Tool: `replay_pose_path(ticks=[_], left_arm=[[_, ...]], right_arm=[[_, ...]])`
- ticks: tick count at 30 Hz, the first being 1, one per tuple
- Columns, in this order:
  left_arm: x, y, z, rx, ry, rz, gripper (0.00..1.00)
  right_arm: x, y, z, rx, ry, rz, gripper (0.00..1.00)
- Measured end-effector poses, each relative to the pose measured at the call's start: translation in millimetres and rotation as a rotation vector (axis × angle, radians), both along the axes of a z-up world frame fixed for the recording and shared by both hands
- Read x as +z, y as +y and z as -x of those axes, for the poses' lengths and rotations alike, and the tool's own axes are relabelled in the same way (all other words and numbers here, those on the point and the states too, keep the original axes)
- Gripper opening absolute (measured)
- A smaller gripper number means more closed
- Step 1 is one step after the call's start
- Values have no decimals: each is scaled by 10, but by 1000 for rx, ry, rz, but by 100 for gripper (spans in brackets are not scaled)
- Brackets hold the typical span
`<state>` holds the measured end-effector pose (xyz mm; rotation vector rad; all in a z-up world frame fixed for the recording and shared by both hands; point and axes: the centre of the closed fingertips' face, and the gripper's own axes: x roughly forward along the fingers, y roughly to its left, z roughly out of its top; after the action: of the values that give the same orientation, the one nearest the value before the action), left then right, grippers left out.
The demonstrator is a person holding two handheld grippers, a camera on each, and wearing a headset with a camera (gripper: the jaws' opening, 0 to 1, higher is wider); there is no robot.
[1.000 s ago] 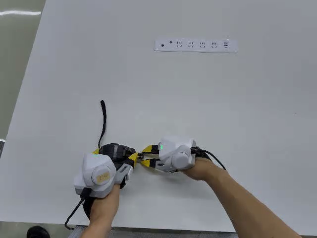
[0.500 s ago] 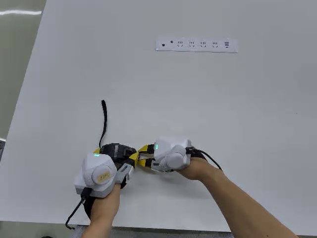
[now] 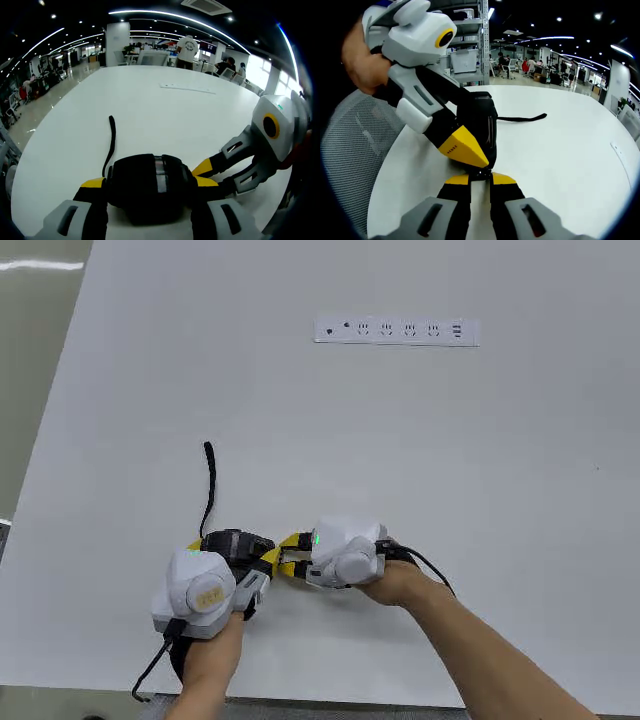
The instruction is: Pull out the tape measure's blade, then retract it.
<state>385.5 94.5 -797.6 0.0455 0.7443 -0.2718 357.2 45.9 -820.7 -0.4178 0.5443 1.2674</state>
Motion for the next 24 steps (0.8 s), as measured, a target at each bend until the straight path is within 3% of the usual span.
replay_pose_path(ticks=[24], left_arm=[[-15, -6, 4, -7, 0, -5, 66]], right_arm=[[-19, 9, 10, -26, -16, 6, 13]])
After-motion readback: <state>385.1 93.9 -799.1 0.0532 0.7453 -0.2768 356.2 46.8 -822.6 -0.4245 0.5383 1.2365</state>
